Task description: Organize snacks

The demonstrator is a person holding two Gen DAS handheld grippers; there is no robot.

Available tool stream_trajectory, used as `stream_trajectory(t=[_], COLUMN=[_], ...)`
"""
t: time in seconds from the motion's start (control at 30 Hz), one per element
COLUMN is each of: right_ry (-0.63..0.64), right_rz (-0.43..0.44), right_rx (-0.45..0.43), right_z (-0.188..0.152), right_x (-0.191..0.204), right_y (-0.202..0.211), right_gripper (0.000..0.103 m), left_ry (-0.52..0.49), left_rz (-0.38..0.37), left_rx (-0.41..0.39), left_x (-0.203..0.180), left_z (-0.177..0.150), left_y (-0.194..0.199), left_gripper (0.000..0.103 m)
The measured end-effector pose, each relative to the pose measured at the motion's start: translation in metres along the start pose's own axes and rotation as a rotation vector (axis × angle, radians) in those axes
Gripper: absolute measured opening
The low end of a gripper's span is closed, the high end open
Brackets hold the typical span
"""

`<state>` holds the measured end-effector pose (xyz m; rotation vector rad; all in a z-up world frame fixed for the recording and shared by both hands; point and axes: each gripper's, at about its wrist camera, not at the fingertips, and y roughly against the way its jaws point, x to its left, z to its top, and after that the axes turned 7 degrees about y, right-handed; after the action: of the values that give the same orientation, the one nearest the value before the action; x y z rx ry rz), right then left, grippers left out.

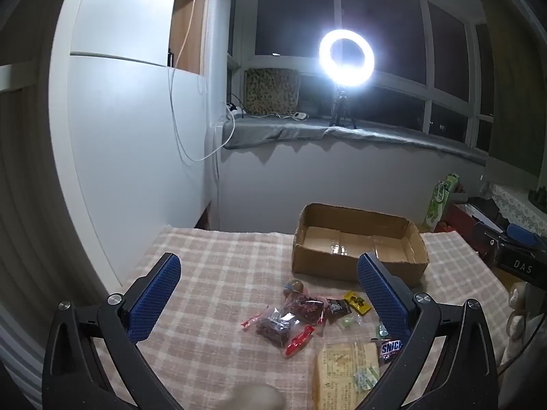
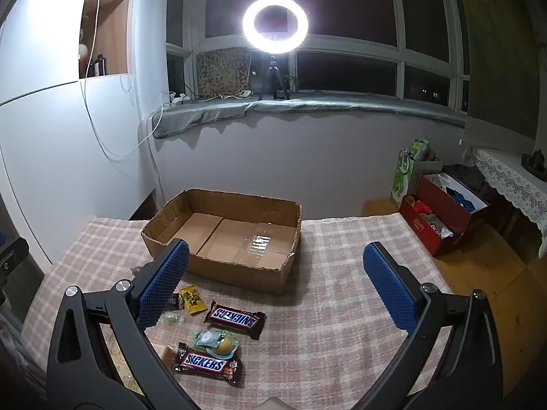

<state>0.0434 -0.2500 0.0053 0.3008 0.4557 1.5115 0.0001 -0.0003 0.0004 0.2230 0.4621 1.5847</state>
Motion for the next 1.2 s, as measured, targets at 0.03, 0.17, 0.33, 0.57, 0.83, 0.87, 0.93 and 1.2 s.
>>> stream_trajectory(t=[0.03, 0.17, 0.33, 0.57, 0.83, 0.87, 0.93, 1.2], right_ry=[0.005, 0.004, 0.010, 0.009, 0.006, 0.007, 0.007, 0.001], right_rz=[-0.001, -0.002, -0.009, -0.014, -0.011, -0.012, -0.011, -0.009], right_rx=[0.004, 0.001, -0.011, -0.012, -0.012, -0.012, -0.012, -0.005], right_z=[-0.0006, -0.0033, 0.0011, 0.0027, 0.0025, 0.0027, 0.0023, 0.0042], right_x=[0.0007, 0.0054, 0.0027, 0.0025, 0.0030, 0.0032, 0.0031, 0.0025], right_y=[0.0002, 0.0014, 0.0046, 0.0037, 0.0051, 0.0052, 0.0049, 0.0057], right_gripper=[0.103, 0.103, 0.103, 0.103, 0.103, 0.103, 0.103, 0.103], left_ry=[0.004, 0.021, 0.030, 0.041, 0.042, 0.043, 0.042, 0.041], left_rz=[-0.006, -0.002, 0.004, 0.008, 0.006, 0.005, 0.005, 0.006], left_rx=[0.006, -0.004, -0.008, -0.020, -0.018, -0.017, -0.016, -0.015], left_x=[0.0001, 0.0043, 0.0067, 0.0069, 0.0081, 0.0084, 0.0083, 0.0076], left_z=[0.0005, 0.0021, 0.0039, 0.0008, 0.0017, 0.0015, 0.0015, 0.0020], left_y=[-0.0007, -0.0021, -0.0028, -0.0025, -0.0026, -0.0028, -0.0022, -0.0024], left_gripper=[0.102, 0.102, 0.102, 0.102, 0.102, 0.102, 0.102, 0.102])
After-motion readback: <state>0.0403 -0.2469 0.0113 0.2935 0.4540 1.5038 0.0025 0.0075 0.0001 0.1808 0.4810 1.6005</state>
